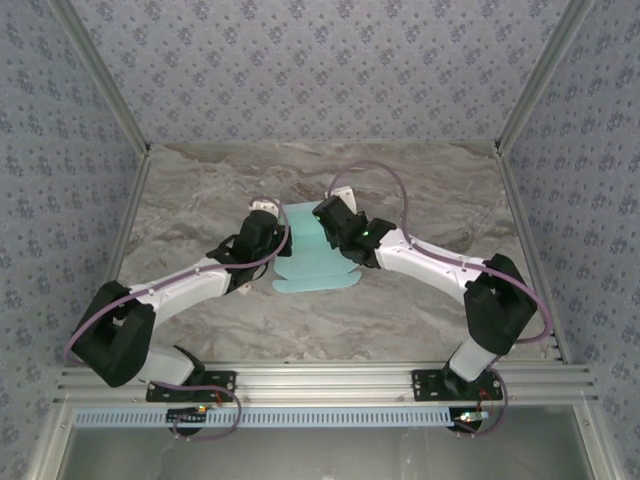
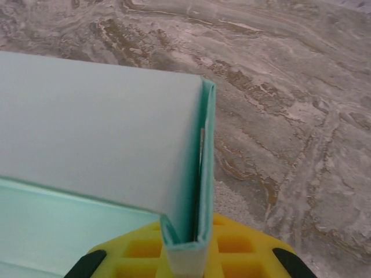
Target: Fold the paper box
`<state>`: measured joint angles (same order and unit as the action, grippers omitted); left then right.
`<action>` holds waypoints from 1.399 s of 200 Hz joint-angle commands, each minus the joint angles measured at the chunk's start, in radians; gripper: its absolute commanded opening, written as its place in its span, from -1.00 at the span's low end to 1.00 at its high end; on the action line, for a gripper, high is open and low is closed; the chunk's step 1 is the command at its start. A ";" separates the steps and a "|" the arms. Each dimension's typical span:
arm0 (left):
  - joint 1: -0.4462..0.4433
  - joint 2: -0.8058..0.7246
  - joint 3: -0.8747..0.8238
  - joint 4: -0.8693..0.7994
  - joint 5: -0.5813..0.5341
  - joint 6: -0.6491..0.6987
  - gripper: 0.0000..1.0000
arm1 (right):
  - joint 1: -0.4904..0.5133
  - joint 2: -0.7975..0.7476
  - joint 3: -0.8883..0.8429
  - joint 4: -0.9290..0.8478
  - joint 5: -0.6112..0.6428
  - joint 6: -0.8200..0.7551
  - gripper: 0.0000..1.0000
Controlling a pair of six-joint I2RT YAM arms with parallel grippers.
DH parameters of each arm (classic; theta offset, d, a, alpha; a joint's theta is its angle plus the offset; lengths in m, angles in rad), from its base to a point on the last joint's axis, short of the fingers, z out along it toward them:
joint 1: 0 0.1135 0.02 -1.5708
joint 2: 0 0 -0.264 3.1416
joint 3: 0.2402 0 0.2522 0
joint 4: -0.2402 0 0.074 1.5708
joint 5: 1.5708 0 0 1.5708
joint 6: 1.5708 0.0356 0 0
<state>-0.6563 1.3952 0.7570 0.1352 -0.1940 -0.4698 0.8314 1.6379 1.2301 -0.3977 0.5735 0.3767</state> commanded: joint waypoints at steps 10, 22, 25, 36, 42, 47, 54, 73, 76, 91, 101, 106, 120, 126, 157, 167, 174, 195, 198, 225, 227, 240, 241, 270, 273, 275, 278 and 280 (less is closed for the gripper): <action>-0.010 -0.013 0.029 0.017 0.022 0.000 -1.00 | 0.016 0.019 0.046 -0.105 0.157 0.094 -0.73; -0.010 -0.012 0.028 0.016 0.019 -0.003 -1.00 | 0.024 0.024 0.052 -0.125 0.180 0.114 -0.73; -0.010 -0.012 0.030 0.017 0.018 -0.004 -1.00 | 0.027 0.026 0.055 -0.131 0.186 0.121 -0.74; -0.010 -0.012 0.031 0.015 0.016 -0.007 -1.00 | 0.031 0.032 0.065 -0.159 0.206 0.144 -0.75; -0.010 -0.012 0.030 0.015 0.015 -0.010 -1.00 | 0.033 0.037 0.069 -0.173 0.215 0.156 -0.76; -0.011 -0.012 0.030 0.015 0.014 -0.011 -1.00 | 0.032 0.041 0.075 -0.184 0.220 0.166 -0.76; -0.011 -0.012 0.030 0.014 0.014 -0.015 -1.00 | 0.033 0.046 0.080 -0.198 0.227 0.179 -0.76; -0.011 -0.015 0.025 0.015 0.014 -0.028 -1.00 | 0.035 0.060 0.096 -0.249 0.248 0.214 -0.77; -0.012 -0.015 0.023 0.015 0.013 -0.031 -1.00 | 0.035 0.062 0.099 -0.258 0.251 0.219 -0.77; -0.012 -0.020 0.018 0.020 0.014 -0.041 -1.00 | 0.036 0.075 0.113 -0.282 0.259 0.239 -0.77; -0.014 -0.023 0.013 0.023 0.014 -0.048 -1.00 | 0.038 0.080 0.122 -0.296 0.268 0.245 -0.77; -0.014 -0.024 0.012 0.024 0.013 -0.051 -1.00 | 0.039 0.083 0.126 -0.304 0.276 0.245 -0.77; -0.016 -0.028 0.009 0.023 0.015 -0.057 -1.00 | 0.044 0.098 0.148 -0.331 0.300 0.245 -0.77; -0.017 -0.030 0.009 0.024 0.016 -0.059 -1.00 | 0.048 0.106 0.158 -0.347 0.312 0.266 -0.77; -0.020 -0.030 0.006 0.026 0.015 -0.064 -1.00 | 0.058 0.129 0.188 -0.382 0.341 0.272 -0.77; -0.020 -0.030 0.006 0.026 0.012 -0.064 -1.00 | 0.059 0.129 0.190 -0.385 0.343 0.270 -0.76; -0.020 -0.029 0.007 0.026 0.011 -0.063 -1.00 | 0.061 0.129 0.191 -0.383 0.342 0.265 -0.76; -0.019 -0.028 0.007 0.026 0.008 -0.061 -1.00 | 0.057 0.102 0.167 -0.319 0.284 0.215 -0.71; -0.019 -0.027 0.007 0.025 0.007 -0.061 -1.00 | 0.057 0.094 0.160 -0.304 0.270 0.208 -0.70; -0.019 -0.024 0.008 0.025 -0.004 -0.054 -1.00 | 0.048 0.049 0.128 -0.225 0.180 0.167 -0.62; -0.019 -0.024 0.008 0.024 -0.005 -0.055 -1.00 | 0.048 0.047 0.128 -0.222 0.176 0.165 -0.61; -0.020 -0.020 0.010 0.021 -0.007 -0.050 -1.00 | 0.046 0.040 0.125 -0.210 0.150 0.153 -0.56; -0.019 -0.020 0.011 0.020 -0.007 -0.050 -1.00 | 0.045 0.040 0.125 -0.209 0.147 0.153 -0.56; -0.020 -0.013 0.015 0.018 -0.012 -0.044 -1.00 | 0.041 0.030 0.113 -0.178 0.098 0.152 -0.47; -0.019 -0.014 0.016 0.018 -0.013 -0.044 -1.00 | 0.041 0.028 0.113 -0.176 0.094 0.152 -0.46; -0.020 -0.013 0.015 0.018 -0.014 -0.044 -1.00 | 0.040 0.027 0.111 -0.175 0.093 0.152 -0.46; -0.019 -0.012 0.016 0.018 -0.014 -0.044 -1.00 | 0.040 0.026 0.109 -0.172 0.090 0.154 -0.45; -0.019 -0.013 0.015 0.017 -0.014 -0.044 -1.00 | 0.039 0.026 0.108 -0.172 0.088 0.154 -0.44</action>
<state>-0.6743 1.3949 0.7570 0.1524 -0.1905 -0.5232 0.8749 1.6966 1.3533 -0.6048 0.7063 0.5385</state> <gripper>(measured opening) 0.066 0.265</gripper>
